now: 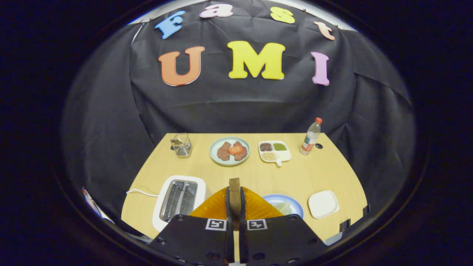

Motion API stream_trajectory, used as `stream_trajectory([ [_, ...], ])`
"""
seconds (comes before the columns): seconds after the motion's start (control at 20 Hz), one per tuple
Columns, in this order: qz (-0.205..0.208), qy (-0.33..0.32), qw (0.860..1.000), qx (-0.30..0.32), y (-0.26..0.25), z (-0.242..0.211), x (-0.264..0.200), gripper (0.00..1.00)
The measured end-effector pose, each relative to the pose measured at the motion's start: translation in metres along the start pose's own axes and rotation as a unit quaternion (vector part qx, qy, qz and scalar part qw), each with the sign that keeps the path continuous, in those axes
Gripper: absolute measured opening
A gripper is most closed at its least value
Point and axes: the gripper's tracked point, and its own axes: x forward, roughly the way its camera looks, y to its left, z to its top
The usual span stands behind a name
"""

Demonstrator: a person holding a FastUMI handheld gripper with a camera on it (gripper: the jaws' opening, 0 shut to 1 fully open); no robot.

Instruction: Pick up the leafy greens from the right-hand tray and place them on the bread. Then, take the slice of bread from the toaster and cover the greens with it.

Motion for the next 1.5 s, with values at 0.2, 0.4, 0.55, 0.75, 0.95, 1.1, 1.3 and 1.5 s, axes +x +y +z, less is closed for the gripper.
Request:
stream_trajectory([
  [0.2,0.0,0.048,0.999,0.012,-0.035,-0.043,0.034,0.05],
  [0.4,0.014,0.083,0.996,0.037,-0.063,-0.075,0.064,0.05],
  [0.55,0.055,0.1,0.991,0.073,-0.07,-0.084,0.074,0.05],
  [0.75,0.073,0.083,0.991,0.077,-0.094,-0.085,0.086,0.07],
  [0.95,0.043,0.068,0.997,0.021,-0.125,-0.094,0.097,0.08],
  [1.1,0.027,0.057,0.998,-0.017,-0.138,-0.105,0.111,0.12],
  [1.3,0.024,0.052,0.998,-0.016,-0.152,-0.116,0.122,0.19],
  [1.5,0.037,0.064,0.997,0.001,-0.165,-0.137,0.133,0.36],
])
